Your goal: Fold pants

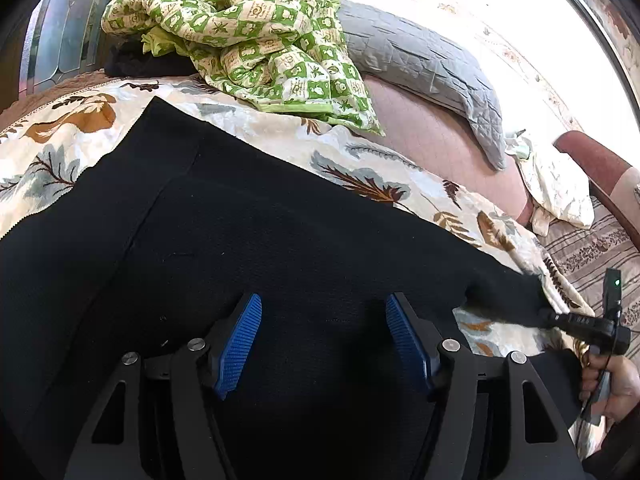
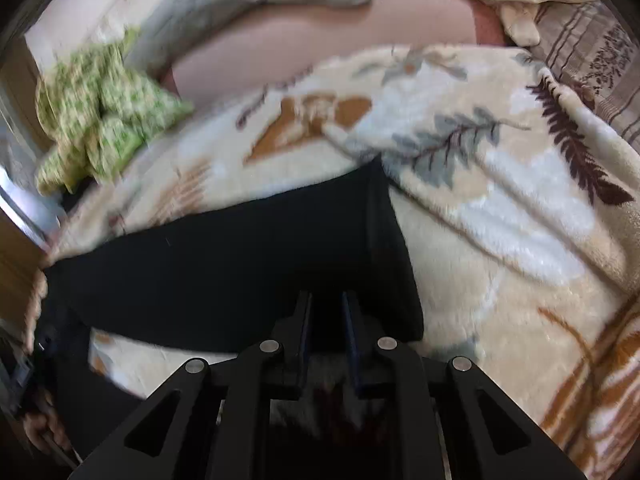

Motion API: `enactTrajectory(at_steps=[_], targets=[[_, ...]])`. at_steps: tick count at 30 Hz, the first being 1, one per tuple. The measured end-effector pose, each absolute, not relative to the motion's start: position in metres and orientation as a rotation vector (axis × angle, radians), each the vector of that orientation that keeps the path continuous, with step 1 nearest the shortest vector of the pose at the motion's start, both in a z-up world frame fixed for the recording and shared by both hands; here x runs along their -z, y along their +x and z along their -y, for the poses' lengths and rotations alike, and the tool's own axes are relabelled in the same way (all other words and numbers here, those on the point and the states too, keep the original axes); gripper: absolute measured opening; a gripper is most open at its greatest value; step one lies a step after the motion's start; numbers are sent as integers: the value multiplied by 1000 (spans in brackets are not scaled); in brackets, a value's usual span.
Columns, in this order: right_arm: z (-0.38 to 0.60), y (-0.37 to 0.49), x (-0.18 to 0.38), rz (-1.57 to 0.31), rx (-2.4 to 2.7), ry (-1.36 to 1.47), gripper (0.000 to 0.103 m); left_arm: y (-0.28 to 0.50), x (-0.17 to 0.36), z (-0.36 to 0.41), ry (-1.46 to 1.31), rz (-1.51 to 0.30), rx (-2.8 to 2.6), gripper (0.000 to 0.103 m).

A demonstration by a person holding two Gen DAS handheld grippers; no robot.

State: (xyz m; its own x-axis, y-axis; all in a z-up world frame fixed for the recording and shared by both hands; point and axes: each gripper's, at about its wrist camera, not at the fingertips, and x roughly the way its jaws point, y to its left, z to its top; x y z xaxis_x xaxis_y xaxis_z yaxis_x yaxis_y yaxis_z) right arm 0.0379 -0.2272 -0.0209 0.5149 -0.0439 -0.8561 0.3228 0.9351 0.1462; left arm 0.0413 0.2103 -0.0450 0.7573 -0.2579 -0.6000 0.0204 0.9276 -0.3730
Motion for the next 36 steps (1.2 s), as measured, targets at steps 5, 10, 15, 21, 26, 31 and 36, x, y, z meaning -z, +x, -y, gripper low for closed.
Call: enactTrajectory(at_steps=[5,10,15,21,26,31,36], targets=[[214,40,23,-1004,140,300,73,46,41,-213,-392,-718,226,81],[173,50,29,-1067,143,50,89,52,39,-215,-420,-735,225,85],[172,48,29,-1048,139,87,95,58,38,-215,-445,-749,206,85],[172,58,33,-1065,104,101,103,60,35,-212,-415,-785,192,77],[166,60,37,-1086,119,44,103,57,-20,-243,-364,-709,189,70],[164,60,38,-1087,126,28,103,90,-57,-285,-137,-691,158,76],[163,59,39,-1088,130,15,103,131,-58,-290,171,-756,150,71]])
